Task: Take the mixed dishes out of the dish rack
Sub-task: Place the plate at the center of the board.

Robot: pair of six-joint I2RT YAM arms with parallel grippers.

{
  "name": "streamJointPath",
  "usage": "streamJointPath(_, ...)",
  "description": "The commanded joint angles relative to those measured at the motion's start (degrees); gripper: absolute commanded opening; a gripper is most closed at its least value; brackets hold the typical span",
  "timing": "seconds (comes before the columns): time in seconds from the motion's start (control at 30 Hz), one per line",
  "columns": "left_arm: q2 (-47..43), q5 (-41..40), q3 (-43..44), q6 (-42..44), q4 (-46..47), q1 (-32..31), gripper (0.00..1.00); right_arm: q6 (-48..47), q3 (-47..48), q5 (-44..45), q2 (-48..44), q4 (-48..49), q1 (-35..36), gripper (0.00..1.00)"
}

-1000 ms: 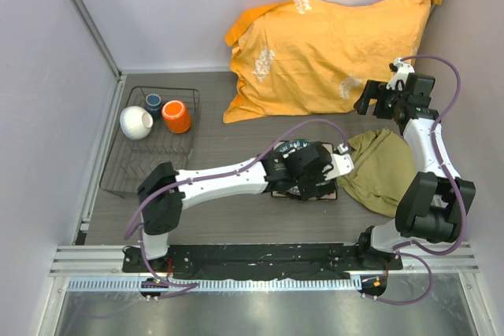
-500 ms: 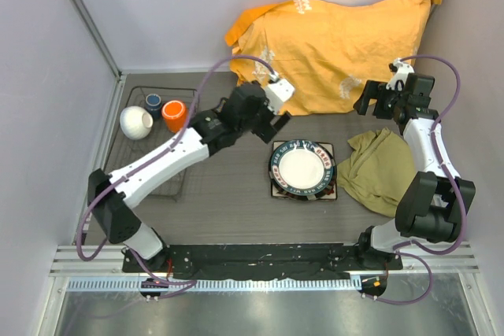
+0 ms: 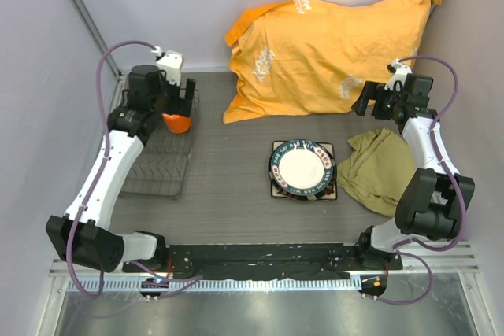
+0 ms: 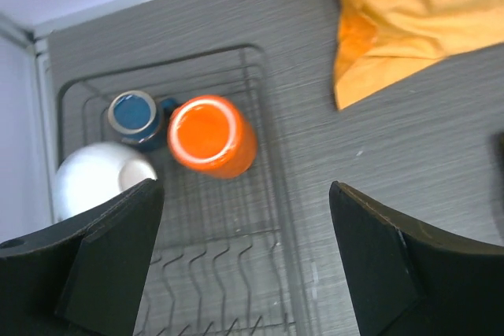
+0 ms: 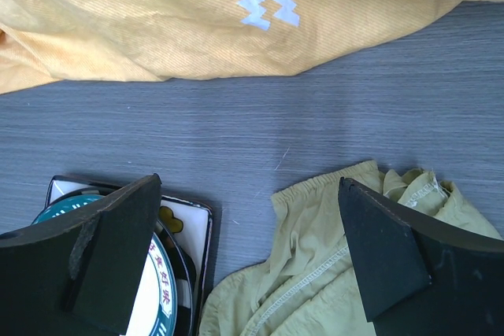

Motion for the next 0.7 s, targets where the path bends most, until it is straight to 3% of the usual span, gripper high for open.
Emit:
streamJointPath(0.0, -3.59, 8.02, -1.81, -0.36, -1.22, 9.78, 0.93, 0.62, 1.25, -0.88, 0.64, 1.43, -0.13, 1.0)
streamJointPath(0.3, -5.7, 16.99, -5.77, -0.1, -1.76, 26.15, 1.0, 0.97, 0.98, -0.97, 1.25, 1.69, -0.13, 1.0)
streamJointPath(0.67, -3.51, 19.28, -8.41, -0.27, 0.61, 32.93, 1.0, 1.23, 0.72, -1.75, 0.55, 2.13, -0.13, 0.99)
